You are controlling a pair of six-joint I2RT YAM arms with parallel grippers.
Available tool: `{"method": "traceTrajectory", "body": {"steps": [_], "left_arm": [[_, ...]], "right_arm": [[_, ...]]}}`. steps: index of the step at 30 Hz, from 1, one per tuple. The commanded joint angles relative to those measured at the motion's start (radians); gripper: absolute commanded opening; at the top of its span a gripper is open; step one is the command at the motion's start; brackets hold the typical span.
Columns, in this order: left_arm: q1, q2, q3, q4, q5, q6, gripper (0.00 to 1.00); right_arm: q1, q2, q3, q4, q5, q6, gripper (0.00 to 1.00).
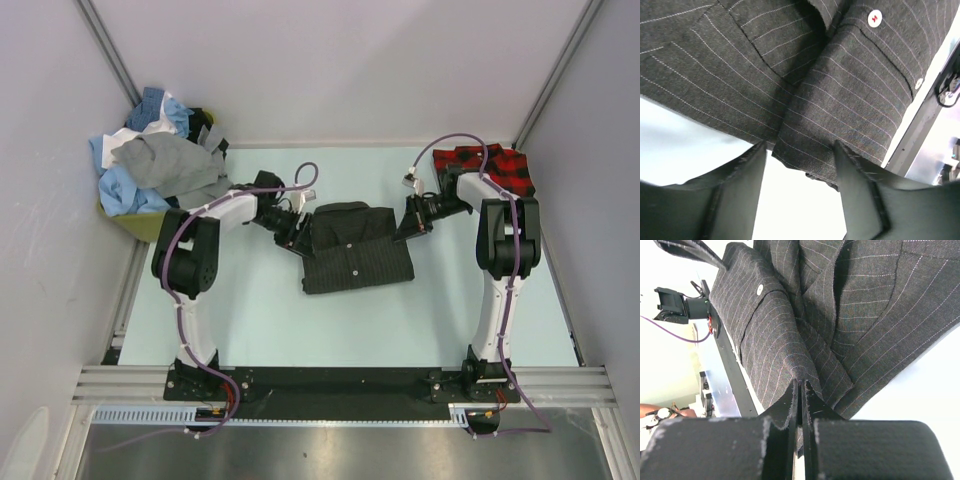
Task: Fold and stack the long sleeve shirts
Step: Fold the shirt
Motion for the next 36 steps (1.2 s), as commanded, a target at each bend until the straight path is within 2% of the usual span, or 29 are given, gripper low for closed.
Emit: {"method": "traceTrajectory", "body": {"steps": [1, 3, 4, 6, 7, 13, 17, 27, 30, 36], "left_arm": [[0.01, -0.033, -0.008, 0.026, 0.05, -0.03, 0.52], [0.011, -0.044, -0.022, 0.026, 0.117, -0.033, 0.43], [0.013, -0.048, -0.025, 0.027, 0.137, -0.033, 0.32], [0.014, -0.059, -0.034, 0.025, 0.176, -0.033, 0.18], [0.017, -0.06, -0.034, 0.026, 0.174, -0.031, 0.01], [0.048, -0.12, -0.011, 0.017, 0.102, 0.007, 0.0], [0.05, -0.113, 0.065, 0.007, 0.044, 0.033, 0.0], [0.063, -0.008, 0.271, 0.051, -0.116, 0.021, 0.0], [0.065, 0.039, 0.338, 0.065, -0.162, 0.016, 0.0], [0.065, 0.145, 0.423, 0.108, -0.234, 0.0, 0.0]], "right_arm": [[0.004, -0.047, -0.004, 0.016, -0.016, -0.008, 0.0], [0.007, -0.05, -0.01, 0.018, -0.016, -0.008, 0.0], [0.01, -0.051, -0.011, 0.019, -0.017, -0.007, 0.0], [0.008, -0.056, -0.013, 0.024, -0.019, -0.004, 0.0], [0.011, -0.057, -0.013, 0.024, -0.017, -0.001, 0.0], [-0.002, -0.077, 0.006, 0.032, -0.016, 0.028, 0.0], [-0.002, -0.054, 0.067, 0.033, -0.008, 0.038, 0.0], [-0.008, 0.136, 0.401, 0.041, 0.01, 0.117, 0.0], [-0.008, 0.191, 0.476, 0.088, 0.015, 0.163, 0.0], [-0.011, 0.265, 0.504, 0.344, 0.038, 0.341, 0.0]]}}
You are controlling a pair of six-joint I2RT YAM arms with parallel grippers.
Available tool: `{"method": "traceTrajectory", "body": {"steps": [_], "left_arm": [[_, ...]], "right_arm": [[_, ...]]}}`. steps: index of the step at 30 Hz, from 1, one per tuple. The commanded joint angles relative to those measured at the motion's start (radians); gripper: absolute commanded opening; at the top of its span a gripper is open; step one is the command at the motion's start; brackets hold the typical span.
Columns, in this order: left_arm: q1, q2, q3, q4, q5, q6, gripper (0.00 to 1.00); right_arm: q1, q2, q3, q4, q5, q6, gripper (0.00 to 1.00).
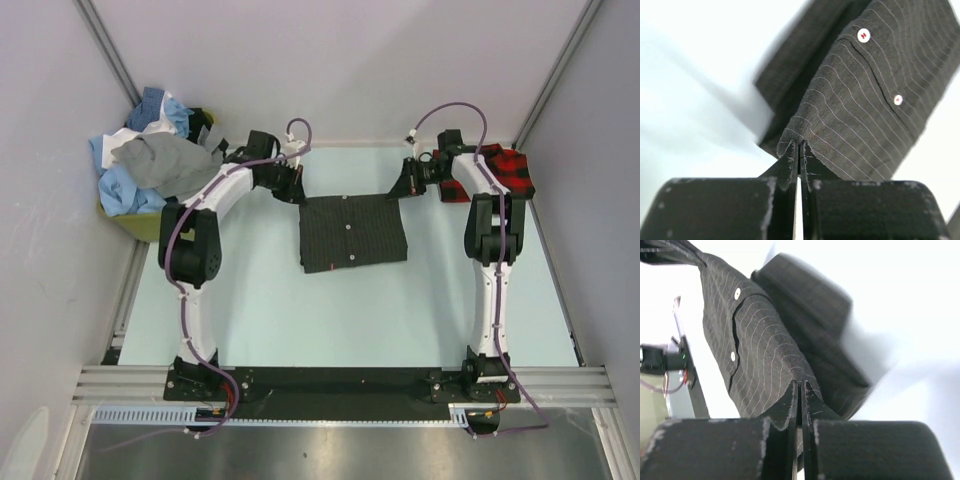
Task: Fold and stack the long sleeve shirts
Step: Fold the shirt
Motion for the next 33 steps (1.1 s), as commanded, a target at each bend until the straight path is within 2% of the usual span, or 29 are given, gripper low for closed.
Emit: {"method": "traceTrajectory", "body": {"steps": [1, 3, 10, 14, 15, 18, 23, 26, 30, 33], "left_arm": [[0.013, 0.072, 0.08, 0.043, -0.082, -0.007, 0.0], [0.013, 0.103, 0.085, 0.052, -0.117, -0.007, 0.0], [0.009, 0.181, 0.117, 0.052, -0.249, -0.024, 0.0], [0.001, 0.195, 0.115, 0.009, -0.25, -0.014, 0.0], [-0.002, 0.19, 0.1, -0.008, -0.245, -0.01, 0.0], [-0.011, 0.163, 0.047, -0.026, -0.219, 0.006, 0.0], [-0.02, 0.097, -0.05, -0.042, -0.17, 0.036, 0.0], [-0.02, 0.042, -0.131, -0.043, -0.129, 0.043, 0.0], [-0.019, -0.026, -0.207, -0.004, -0.125, 0.036, 0.0], [-0.01, -0.046, -0.19, 0.03, -0.145, 0.028, 0.0]], "right_arm": [[-0.009, 0.051, 0.049, 0.251, 0.028, 0.178, 0.0], [-0.005, 0.081, 0.058, 0.31, 0.033, 0.207, 0.0], [0.02, 0.151, 0.065, 0.355, 0.116, 0.247, 0.0], [0.035, 0.167, 0.087, 0.264, 0.166, 0.223, 0.0], [0.05, 0.164, 0.084, 0.191, 0.174, 0.182, 0.0], [0.078, 0.128, 0.006, 0.082, 0.179, 0.119, 0.0], [0.103, -0.061, -0.328, 0.118, 0.15, 0.111, 0.0], [0.104, -0.14, -0.434, 0.117, 0.137, 0.103, 0.0], [0.089, -0.18, -0.421, 0.097, 0.136, 0.08, 0.0], [0.077, -0.162, -0.357, 0.103, 0.139, 0.091, 0.0]]}}
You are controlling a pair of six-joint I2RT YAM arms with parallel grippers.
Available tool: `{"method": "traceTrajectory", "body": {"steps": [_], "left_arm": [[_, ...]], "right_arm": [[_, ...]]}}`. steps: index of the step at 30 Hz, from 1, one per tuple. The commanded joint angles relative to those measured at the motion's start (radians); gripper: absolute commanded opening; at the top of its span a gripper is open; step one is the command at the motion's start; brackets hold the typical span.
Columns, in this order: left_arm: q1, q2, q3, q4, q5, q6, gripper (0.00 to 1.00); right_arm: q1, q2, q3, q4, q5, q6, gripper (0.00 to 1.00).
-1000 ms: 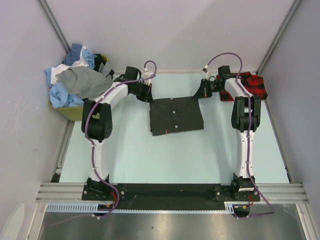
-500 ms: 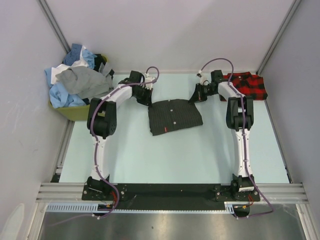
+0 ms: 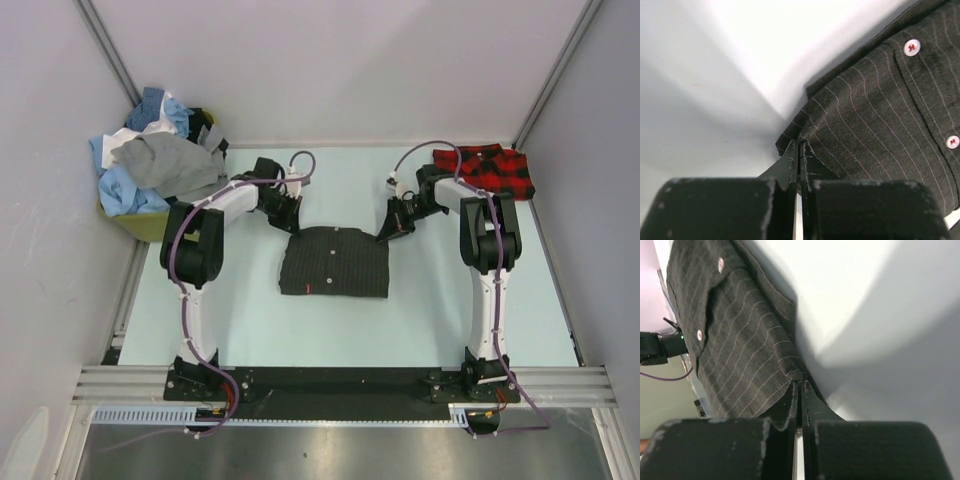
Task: Fold and stack the long sleeve shirts
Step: Fold the shirt
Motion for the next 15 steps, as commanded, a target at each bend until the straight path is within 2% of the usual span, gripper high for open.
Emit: {"method": "traceTrajectory", "body": {"steps": [1, 9, 12, 13, 15], "left_arm": [[0.014, -0.073, 0.018, 0.012, -0.024, 0.019, 0.0], [0.048, 0.019, 0.09, -0.006, -0.041, 0.006, 0.0], [0.051, 0.022, 0.087, -0.006, -0.036, 0.005, 0.04], [0.057, 0.018, 0.087, -0.006, -0.037, 0.0, 0.09], [0.066, 0.002, 0.078, 0.003, -0.027, -0.012, 0.19]], "right_arm": [[-0.03, -0.039, 0.091, -0.016, 0.017, -0.019, 0.0], [-0.037, 0.056, 0.181, 0.072, 0.048, 0.062, 0.0], [-0.036, 0.05, 0.169, 0.117, 0.043, 0.091, 0.0], [-0.036, 0.047, 0.162, 0.123, 0.036, 0.102, 0.08], [-0.033, 0.027, 0.154, 0.123, 0.033, 0.102, 0.3]]}}
